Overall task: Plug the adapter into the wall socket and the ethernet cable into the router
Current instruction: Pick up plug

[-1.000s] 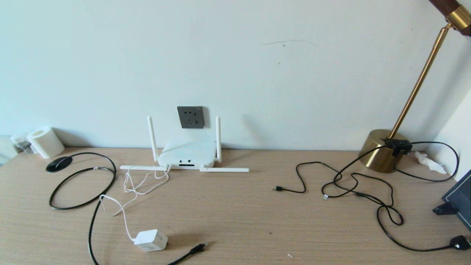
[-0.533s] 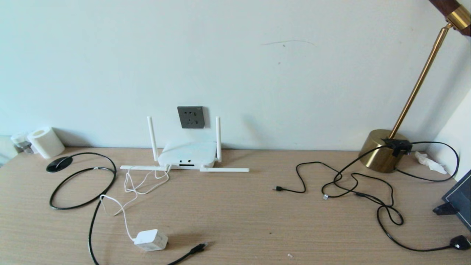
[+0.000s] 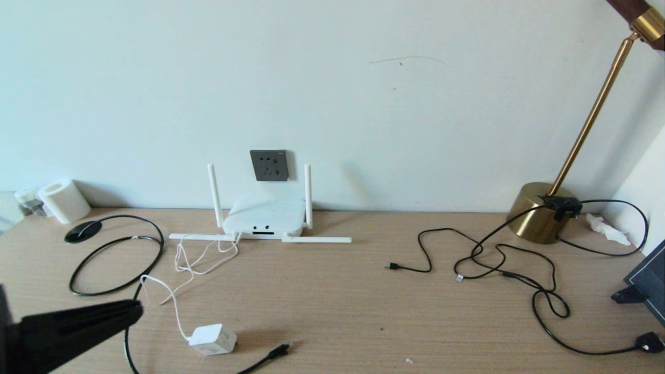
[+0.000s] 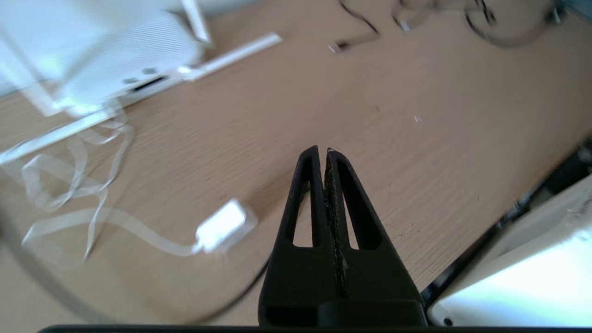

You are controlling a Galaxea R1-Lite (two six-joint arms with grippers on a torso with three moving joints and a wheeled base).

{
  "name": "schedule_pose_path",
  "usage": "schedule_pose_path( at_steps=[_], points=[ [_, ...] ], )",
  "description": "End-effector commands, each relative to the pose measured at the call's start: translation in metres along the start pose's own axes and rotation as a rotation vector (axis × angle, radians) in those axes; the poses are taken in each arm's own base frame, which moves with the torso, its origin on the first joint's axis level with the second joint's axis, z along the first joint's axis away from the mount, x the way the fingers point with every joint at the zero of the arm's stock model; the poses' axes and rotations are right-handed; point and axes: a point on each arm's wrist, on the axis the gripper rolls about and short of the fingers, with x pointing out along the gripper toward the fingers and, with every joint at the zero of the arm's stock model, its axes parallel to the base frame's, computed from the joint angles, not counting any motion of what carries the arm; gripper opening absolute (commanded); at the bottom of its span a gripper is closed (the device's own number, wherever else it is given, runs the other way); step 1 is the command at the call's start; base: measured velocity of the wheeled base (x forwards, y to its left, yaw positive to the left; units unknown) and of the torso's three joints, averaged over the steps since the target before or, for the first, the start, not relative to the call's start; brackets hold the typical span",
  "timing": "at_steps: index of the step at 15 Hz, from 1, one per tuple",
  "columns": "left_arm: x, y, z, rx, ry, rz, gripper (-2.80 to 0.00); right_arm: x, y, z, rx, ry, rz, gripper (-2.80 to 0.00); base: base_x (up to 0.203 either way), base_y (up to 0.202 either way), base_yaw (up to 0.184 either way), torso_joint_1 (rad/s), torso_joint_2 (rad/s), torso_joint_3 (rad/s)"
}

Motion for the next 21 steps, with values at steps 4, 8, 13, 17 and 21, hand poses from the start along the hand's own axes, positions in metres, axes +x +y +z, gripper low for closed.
schedule_pose_path(
  at_steps=[4,8,13,17,21],
  points=[
    [0.077,0.025,-0.008,0.310,0.264,-0.216,0.00,0.000,0.000,0.000,-0.001,0.002,0.000,-2.80,0.000,0.000,0.000,0.000,0.00,0.000],
    [0.087,0.040,-0.022,0.687,0.333,-0.297,0.00,0.000,0.000,0.000,-0.001,0.002,0.000,-2.80,0.000,0.000,0.000,0.000,0.00,0.000],
    [0.084,0.051,-0.026,0.769,0.375,-0.321,0.00,0.000,0.000,0.000,-0.001,0.002,0.000,-2.80,0.000,0.000,0.000,0.000,0.00,0.000],
    [0.087,0.055,-0.025,0.741,0.398,-0.347,0.00,0.000,0.000,0.000,-0.001,0.002,0.000,-2.80,0.000,0.000,0.000,0.000,0.00,0.000],
    [0.112,0.072,-0.042,0.651,0.494,-0.412,0.00,0.000,0.000,0.000,-0.001,0.002,-0.001,-2.80,0.000,0.000,0.000,0.000,0.00,0.000]
  ],
)
